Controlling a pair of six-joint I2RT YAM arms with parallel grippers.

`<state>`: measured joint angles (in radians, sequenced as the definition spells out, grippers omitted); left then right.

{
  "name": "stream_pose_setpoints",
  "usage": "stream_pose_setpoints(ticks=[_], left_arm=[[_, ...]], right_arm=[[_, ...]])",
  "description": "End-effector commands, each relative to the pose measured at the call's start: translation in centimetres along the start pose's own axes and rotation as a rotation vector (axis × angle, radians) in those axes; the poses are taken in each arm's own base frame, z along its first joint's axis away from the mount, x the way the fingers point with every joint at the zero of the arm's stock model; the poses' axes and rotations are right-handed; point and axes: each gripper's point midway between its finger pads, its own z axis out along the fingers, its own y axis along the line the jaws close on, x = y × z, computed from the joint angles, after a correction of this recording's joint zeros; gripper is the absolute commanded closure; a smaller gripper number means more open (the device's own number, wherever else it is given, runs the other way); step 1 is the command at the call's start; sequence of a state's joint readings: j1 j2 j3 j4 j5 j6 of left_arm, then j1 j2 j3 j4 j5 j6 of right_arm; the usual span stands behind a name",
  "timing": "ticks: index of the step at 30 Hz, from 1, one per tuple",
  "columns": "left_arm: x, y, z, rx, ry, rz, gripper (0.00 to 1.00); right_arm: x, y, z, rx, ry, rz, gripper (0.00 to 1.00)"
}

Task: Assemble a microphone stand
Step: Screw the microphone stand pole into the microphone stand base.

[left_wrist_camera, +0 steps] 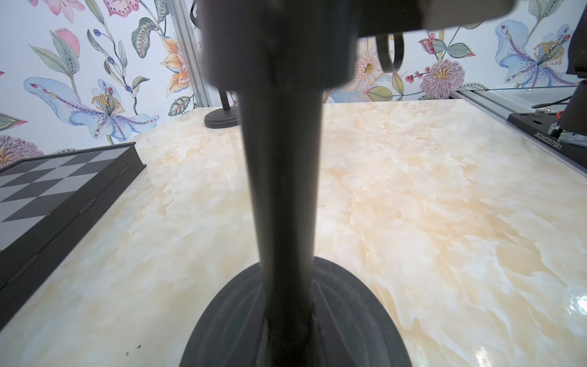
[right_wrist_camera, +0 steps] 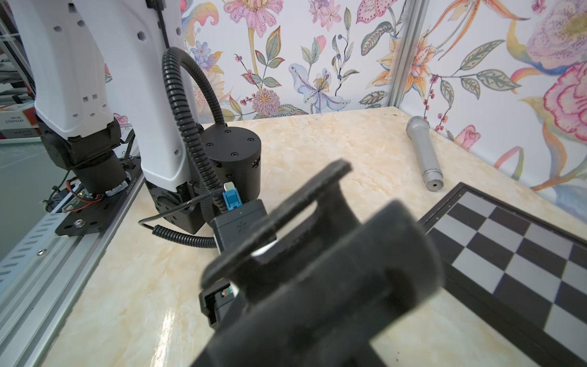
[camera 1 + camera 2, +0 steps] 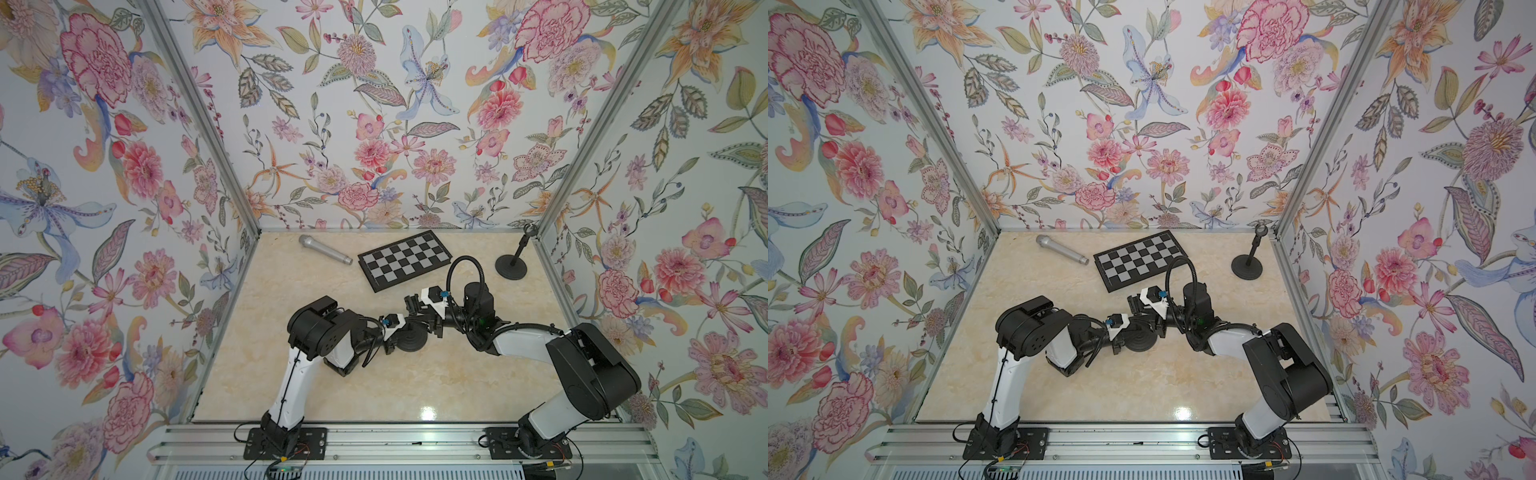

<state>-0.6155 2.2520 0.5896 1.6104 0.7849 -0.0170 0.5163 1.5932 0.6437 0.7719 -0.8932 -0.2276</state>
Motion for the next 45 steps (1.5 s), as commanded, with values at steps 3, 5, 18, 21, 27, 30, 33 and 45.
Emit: stream_pose_setpoints(ticks=[3, 5, 18, 21, 27, 30, 33, 45], left_arm=[[1.8, -0.5, -1.2, -0.06, -0.027, 0.083, 0.76], [2.0, -0.2, -1.3, -0.082, -0.02, 0.07, 0.74], [2.4, 1.2, -1.5, -0.159, -0.004, 0.039, 0.71], [2.5, 0.8, -1.4, -0.142, -0.002, 0.049, 0.73], [2.4, 0.2, -1.2, -0.107, -0.009, 0.064, 0.75], [2.4, 0.2, -1.2, -0.102, -0.011, 0.071, 0.75], [2.4, -0.1, -1.1, -0.087, -0.014, 0.071, 0.74], [2.3, 0.1, -1.1, -0.094, -0.014, 0.078, 0.74]], right_arm=[[0.6, -0.1, 0.8, 0.139, -0.014, 0.011, 1.0], [1.9, -1.6, 0.2, 0.385, 0.0, 0.055, 1.0], [4.7, 3.0, 0.9, 0.816, 0.049, 0.057, 1.0], [4.6, 3.2, 1.9, 0.56, 0.072, 0.092, 0.72], [2.9, 6.2, 0.5, 0.096, 0.057, 0.0, 0.52], [2.7, 5.6, -0.4, 0.053, 0.057, -0.02, 0.52], [2.1, 3.6, -1.4, 0.09, 0.032, -0.023, 0.52], [-0.3, 0.1, -0.5, 0.125, -0.032, -0.01, 0.76]])
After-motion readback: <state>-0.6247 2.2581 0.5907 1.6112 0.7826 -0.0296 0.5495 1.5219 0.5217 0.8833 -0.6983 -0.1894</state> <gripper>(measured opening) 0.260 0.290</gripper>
